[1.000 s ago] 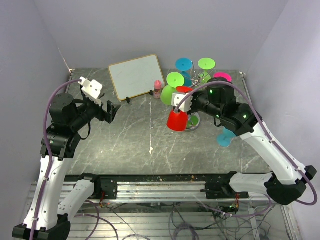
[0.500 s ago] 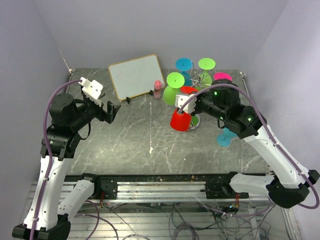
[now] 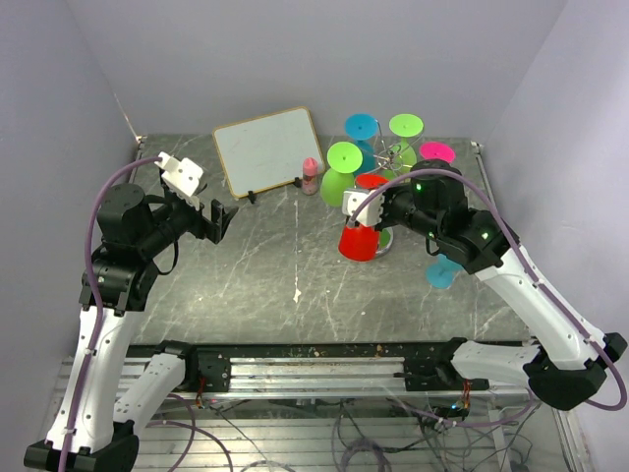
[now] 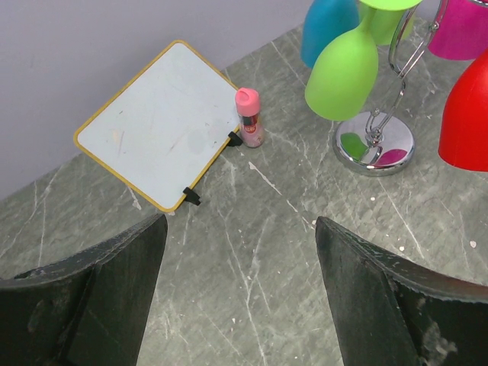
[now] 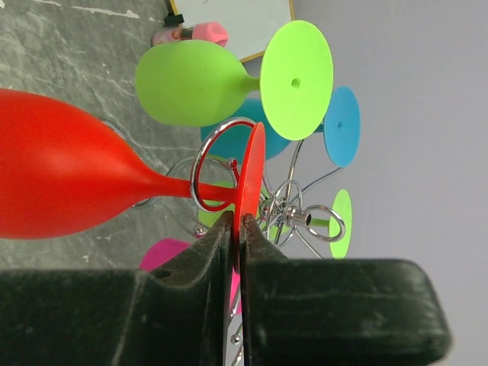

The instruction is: Place the wine glass upside down on the wine glass rack

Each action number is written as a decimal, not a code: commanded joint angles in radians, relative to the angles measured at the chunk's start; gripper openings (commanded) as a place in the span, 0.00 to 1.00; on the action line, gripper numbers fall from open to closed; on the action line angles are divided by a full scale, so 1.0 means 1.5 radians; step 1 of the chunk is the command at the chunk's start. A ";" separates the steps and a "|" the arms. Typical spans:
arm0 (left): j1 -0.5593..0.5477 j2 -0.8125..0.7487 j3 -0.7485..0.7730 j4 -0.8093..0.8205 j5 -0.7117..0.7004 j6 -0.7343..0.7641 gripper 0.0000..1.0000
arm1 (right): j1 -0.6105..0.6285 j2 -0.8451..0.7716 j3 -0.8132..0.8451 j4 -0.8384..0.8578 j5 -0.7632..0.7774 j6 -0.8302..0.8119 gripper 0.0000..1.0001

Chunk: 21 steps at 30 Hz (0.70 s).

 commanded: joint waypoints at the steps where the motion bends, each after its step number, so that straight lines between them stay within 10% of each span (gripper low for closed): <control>1: 0.006 -0.005 -0.002 0.009 0.016 0.009 0.89 | -0.003 -0.014 -0.005 0.013 0.006 -0.004 0.08; 21: 0.006 -0.003 -0.003 0.006 0.018 0.014 0.89 | -0.016 -0.026 -0.010 -0.014 -0.016 -0.002 0.37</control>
